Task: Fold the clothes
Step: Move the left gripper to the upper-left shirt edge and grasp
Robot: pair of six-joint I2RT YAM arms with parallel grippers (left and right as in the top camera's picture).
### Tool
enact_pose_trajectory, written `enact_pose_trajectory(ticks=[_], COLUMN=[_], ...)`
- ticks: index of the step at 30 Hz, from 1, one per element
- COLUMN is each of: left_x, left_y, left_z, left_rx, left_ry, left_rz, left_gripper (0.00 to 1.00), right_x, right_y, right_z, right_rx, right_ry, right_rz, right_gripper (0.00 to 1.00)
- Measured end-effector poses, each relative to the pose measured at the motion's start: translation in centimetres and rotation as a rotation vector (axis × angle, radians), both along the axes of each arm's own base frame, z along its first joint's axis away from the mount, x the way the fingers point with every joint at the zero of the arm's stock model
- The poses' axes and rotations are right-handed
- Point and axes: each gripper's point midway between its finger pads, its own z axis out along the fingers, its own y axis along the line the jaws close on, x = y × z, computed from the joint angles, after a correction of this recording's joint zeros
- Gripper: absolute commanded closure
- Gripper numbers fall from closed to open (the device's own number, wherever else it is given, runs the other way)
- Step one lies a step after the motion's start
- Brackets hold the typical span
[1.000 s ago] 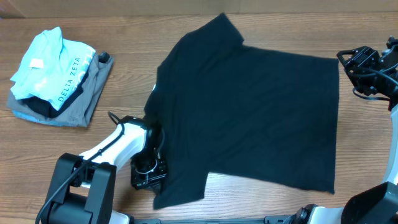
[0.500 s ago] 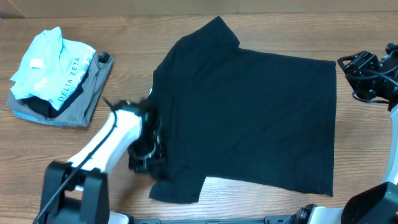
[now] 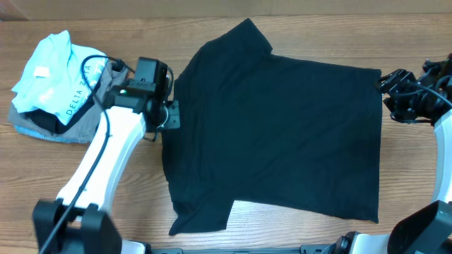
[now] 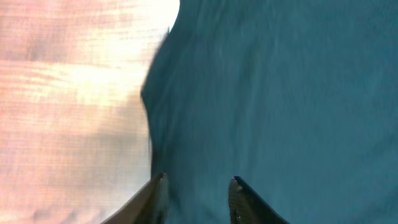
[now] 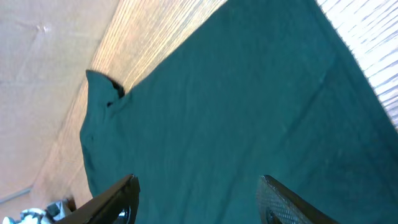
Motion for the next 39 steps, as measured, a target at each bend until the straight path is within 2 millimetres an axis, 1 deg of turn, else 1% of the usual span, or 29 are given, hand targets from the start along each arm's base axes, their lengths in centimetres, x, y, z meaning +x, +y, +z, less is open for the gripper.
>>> enact_pose_trajectory(ticks=[2,4,7,10,12,13,15,19,21,24,25,26,27,29,33,36,39], left_x=[1.7,3.0,4.0,4.2,4.3,4.7,4.8,5.2,5.2,5.1,5.1,5.1,5.1,5.1,5.0,5.0,4.7], left_y=[-0.2,-0.5,-0.8,-0.5,-0.1,0.2,1.1,3.8,5.7,7.8,8.2,8.6,8.8,8.9,8.8,8.8,8.7], left_z=[-2.0,-4.5,-8.2,-10.8,-11.9,-11.8,-12.0,-12.0,-12.0,-12.0,-12.0,-12.0,-12.0,-12.0,-12.0,-11.9,-11.9], left_rx=[0.012,0.017,0.02,0.025,0.024,0.028,0.035,0.038,0.036,0.016,0.008,-0.005,-0.012,-0.014,-0.016,-0.017,-0.02], left_ry=[-0.009,-0.001,0.036,0.072,0.092,0.079,0.082,0.086,0.091,0.098,0.1,0.1,0.1,0.1,0.101,0.104,0.121], left_rz=[-0.018,-0.046,-0.073,-0.079,-0.073,-0.067,-0.045,0.025,0.073,0.127,0.137,0.148,0.153,0.152,0.145,0.144,0.141], left_gripper=[0.81,0.96,0.96,0.96,0.96,0.96,0.96,0.96,0.96,0.96,0.96,0.96,0.96,0.96,0.96,0.96,0.92], right_x=[-0.1,-0.2,-0.6,-1.2,-1.4,-1.4,-1.5,-1.5,-1.8,-2.3,-2.6,-2.9,-3.1,-3.2,-3.2,-3.0,-3.1], right_y=[0.9,1.9,3.2,3.6,3.3,3.0,2.4,1.7,1.6,1.6,1.6,1.7,1.7,1.7,1.6,1.4,1.2], right_z=[-0.2,-0.5,-1.1,-1.6,-1.8,-1.9,-2.2,-3.4,-4.8,-7.2,-8.2,-9.3,-10.2,-11.3,-12.8,-14.5,-17.4], right_rx=[0.003,0.0,-0.015,-0.039,-0.061,-0.077,-0.104,-0.141,-0.145,-0.15,-0.153,-0.153,-0.156,-0.16,-0.158,-0.158,-0.149], right_ry=[0.015,0.034,0.076,0.117,0.131,0.136,0.146,0.155,0.166,0.178,0.185,0.192,0.193,0.184,0.159,0.155,0.19], right_rz=[0.021,0.042,0.07,0.076,0.064,0.057,0.042,0.023,0.019,0.017,0.014,0.014,0.01,0.005,-0.018,-0.046,-0.07], right_gripper=[0.42,0.47,0.53,0.6,0.63,0.64,0.64,0.64,0.64,0.65,0.72,0.74,0.77,0.84,0.92,0.94,0.96])
